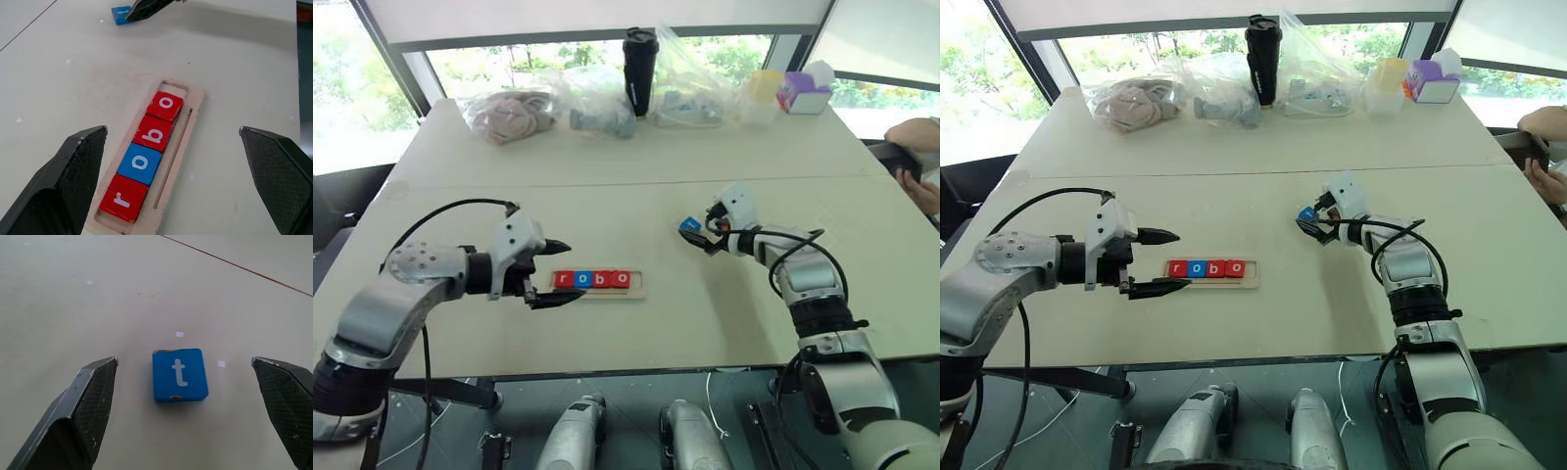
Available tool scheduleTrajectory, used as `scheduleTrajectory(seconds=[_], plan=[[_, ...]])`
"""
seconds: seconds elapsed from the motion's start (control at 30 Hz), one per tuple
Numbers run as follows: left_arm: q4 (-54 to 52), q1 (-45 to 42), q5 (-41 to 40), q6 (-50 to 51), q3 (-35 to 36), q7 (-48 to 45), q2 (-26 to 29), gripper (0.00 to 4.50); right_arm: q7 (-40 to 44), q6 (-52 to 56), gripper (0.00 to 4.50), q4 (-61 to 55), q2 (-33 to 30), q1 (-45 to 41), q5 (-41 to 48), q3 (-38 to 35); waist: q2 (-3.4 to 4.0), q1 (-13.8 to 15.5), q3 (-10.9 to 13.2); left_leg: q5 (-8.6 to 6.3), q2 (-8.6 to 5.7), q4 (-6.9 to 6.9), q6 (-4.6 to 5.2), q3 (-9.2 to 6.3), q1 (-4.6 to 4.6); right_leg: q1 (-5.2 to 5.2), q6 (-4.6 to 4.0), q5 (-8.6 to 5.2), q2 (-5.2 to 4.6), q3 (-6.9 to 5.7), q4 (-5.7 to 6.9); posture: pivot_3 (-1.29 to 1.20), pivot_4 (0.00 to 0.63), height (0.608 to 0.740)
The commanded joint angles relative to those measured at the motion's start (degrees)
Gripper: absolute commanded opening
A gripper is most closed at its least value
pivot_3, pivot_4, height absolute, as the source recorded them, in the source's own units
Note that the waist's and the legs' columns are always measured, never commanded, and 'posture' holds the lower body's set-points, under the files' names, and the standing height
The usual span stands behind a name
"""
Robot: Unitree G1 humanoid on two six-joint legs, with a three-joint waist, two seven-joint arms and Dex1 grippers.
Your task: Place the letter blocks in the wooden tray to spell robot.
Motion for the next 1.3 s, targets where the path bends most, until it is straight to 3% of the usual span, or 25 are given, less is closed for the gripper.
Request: scheduleTrajectory(seconds=[0.03,0.17,0.4,0.57,0.87,0.97,1.0,1.27,1.3], plan=[[-0.40,-0.82,0.32,-0.93,0.72,-0.30,0.82,4.50,-0.44,-1.97,4.48,1.65,0.57,-2.21,0.05,0.49,0.00,-0.08,0.00,0.00,0.00,0.00,0.00,0.00,0.00,0.00,0.00,0.00,0.00,0.00,0.01,0.00,0.150,0.740],[-0.17,-0.62,0.47,-1.23,1.37,-0.19,0.90,4.50,-4.95,-3.41,4.48,7.40,1.04,-4.09,-2.75,1.47,0.00,-0.11,0.00,0.00,0.01,0.00,0.00,-0.01,0.01,0.00,0.00,0.00,0.01,0.00,0.01,0.00,0.150,0.740],[0.32,1.01,0.47,-2.13,2.62,-0.25,1.40,4.50,-6.82,-1.75,1.25,7.18,1.89,-4.60,-1.74,0.78,0.00,-0.09,0.00,0.00,0.00,0.00,-0.01,-0.03,0.02,0.01,-0.01,0.00,0.01,0.02,0.01,0.00,0.150,0.740],[0.53,0.79,0.24,-2.69,2.15,0.09,0.81,4.50,-6.86,6.19,1.20,-3.56,1.58,-1.25,1.02,-0.84,0.00,-0.01,0.00,0.00,0.00,0.00,-0.01,-0.05,0.01,0.01,-0.01,0.00,0.01,0.03,0.01,0.00,0.150,0.740],[1.29,0.68,0.56,-3.94,0.94,-0.77,-0.02,4.50,-23.89,49.72,1.20,-44.30,9.62,7.18,9.84,-17.37,0.01,0.15,-0.01,-0.01,0.01,-0.03,-0.02,-0.12,-0.06,-0.11,-0.01,-0.01,-0.02,0.04,0.05,0.00,0.150,0.740],[2.90,-0.39,1.14,-4.95,-0.31,-1.51,-0.81,4.50,-29.37,61.83,1.20,-59.65,9.57,13.86,6.70,-12.89,0.02,0.34,-0.05,-0.01,0.02,-0.08,-0.02,-0.15,-0.10,-0.17,-0.08,-0.06,-0.06,0.03,0.05,0.00,0.150,0.740],[3.29,-0.66,1.27,-5.19,-0.53,-1.68,-0.97,4.50,-30.42,63.74,1.20,-62.14,9.19,15.11,6.27,-11.47,0.03,0.32,-0.05,-0.02,0.01,-0.08,-0.02,-0.17,-0.10,-0.16,-0.19,-0.12,-0.07,0.02,0.05,0.00,0.150,0.740],[9.38,-3.46,5.59,-10.01,-3.79,-4.59,-1.53,4.50,-40.30,67.90,1.20,-69.77,23.82,23.46,3.38,-10.82,0.06,-0.10,-0.07,-0.03,0.03,-0.11,-0.04,-0.15,-0.11,-0.24,-0.32,-0.09,-0.09,0.06,-0.01,0.00,0.150,0.740],[9.58,-3.61,5.72,-10.15,-3.89,-4.78,-1.56,4.50,-40.73,67.90,1.70,-69.79,24.34,23.46,3.23,-11.00,0.06,-0.07,-0.07,-0.02,0.03,-0.12,-0.04,-0.14,-0.11,-0.25,-0.31,-0.09,-0.09,0.05,-0.02,0.00,0.150,0.740]])
